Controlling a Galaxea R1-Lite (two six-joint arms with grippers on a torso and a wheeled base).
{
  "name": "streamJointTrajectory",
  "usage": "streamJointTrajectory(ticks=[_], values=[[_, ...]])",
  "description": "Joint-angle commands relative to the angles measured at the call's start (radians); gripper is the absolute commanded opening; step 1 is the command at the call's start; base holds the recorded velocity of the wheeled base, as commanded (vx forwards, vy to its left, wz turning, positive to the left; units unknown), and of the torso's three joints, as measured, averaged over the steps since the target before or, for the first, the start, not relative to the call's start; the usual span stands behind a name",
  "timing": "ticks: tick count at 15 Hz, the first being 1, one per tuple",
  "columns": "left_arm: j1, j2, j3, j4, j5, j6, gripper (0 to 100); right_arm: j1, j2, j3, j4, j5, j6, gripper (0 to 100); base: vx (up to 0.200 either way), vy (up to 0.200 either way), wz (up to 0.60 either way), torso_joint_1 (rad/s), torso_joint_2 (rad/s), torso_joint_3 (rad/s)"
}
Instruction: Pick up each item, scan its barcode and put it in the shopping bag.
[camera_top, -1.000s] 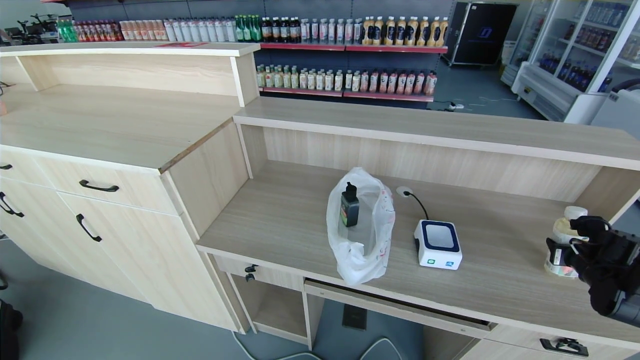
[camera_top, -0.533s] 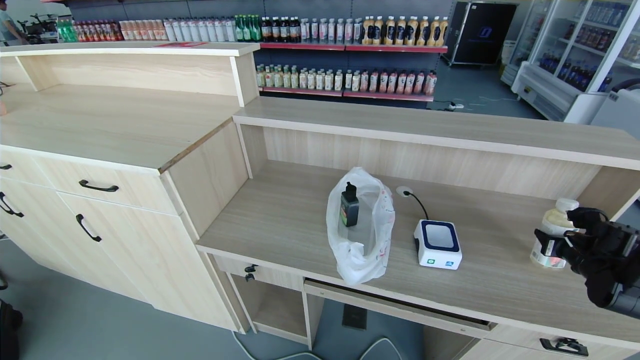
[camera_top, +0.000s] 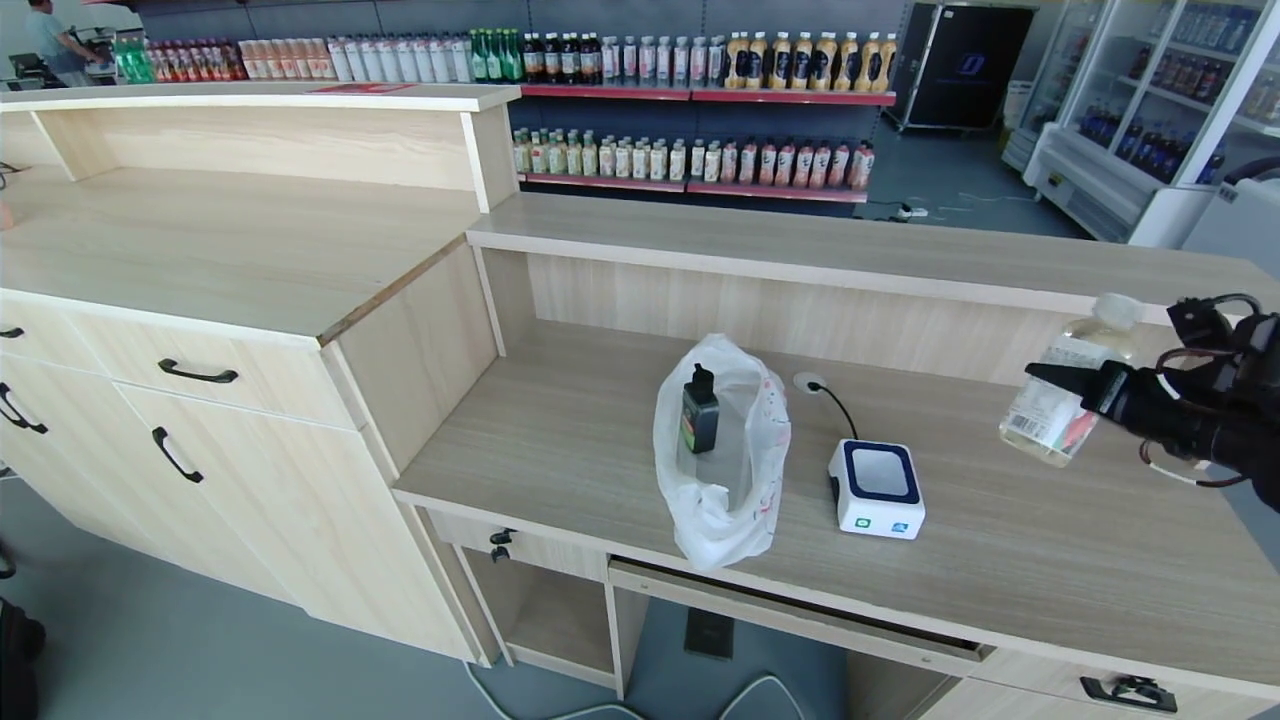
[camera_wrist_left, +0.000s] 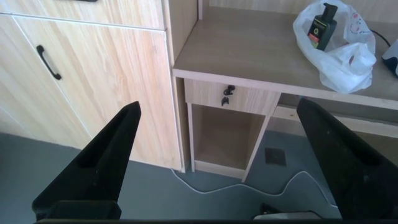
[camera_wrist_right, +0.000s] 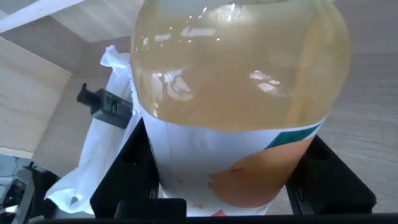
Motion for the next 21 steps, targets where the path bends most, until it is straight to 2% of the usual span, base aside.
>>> streamJointTrajectory(ticks=[1,3,5,7,10,14,16,18,21], values=[[0.0,0.0,0.0,-0.001,0.0,0.0,100,0.108,-0.294,0.0,0.122,0.124,0.127,0,0.0,0.0,0.0,0.0,0.0,0.0],[0.0,0.0,0.0,-0.001,0.0,0.0,100,0.223,-0.441,0.017,0.196,0.184,0.216,0,0.0,0.0,0.0,0.0,0.0,0.0],[0.0,0.0,0.0,-0.001,0.0,-0.001,100,0.303,-0.515,0.037,0.234,0.205,0.225,0,0.0,0.0,0.0,0.0,0.0,0.0],[0.0,0.0,0.0,-0.001,0.0,0.0,100,0.432,-0.599,0.067,0.274,0.207,0.228,0,0.0,0.0,0.0,0.0,0.0,0.0],[0.0,0.0,0.0,-0.001,0.0,0.0,100,0.548,-0.674,0.107,0.329,0.207,0.241,0,0.0,0.0,0.0,0.0,0.0,0.0],[0.0,0.0,0.0,-0.001,0.0,-0.001,100,0.636,-0.747,0.142,0.366,0.207,0.242,0,0.0,0.0,0.0,0.0,0.0,0.0],[0.0,0.0,0.0,-0.001,0.0,0.0,100,0.694,-0.819,0.201,0.397,0.207,0.241,0,0.0,0.0,0.0,0.0,0.0,0.0],[0.0,0.0,0.0,-0.001,0.0,0.0,100,0.722,-0.863,0.256,0.398,0.207,0.233,0,0.0,0.0,0.0,0.0,0.0,0.0],[0.0,0.0,0.0,-0.001,0.0,0.0,100,0.728,-0.883,0.267,0.398,0.207,0.227,0,0.0,0.0,0.0,0.0,0.0,0.0]])
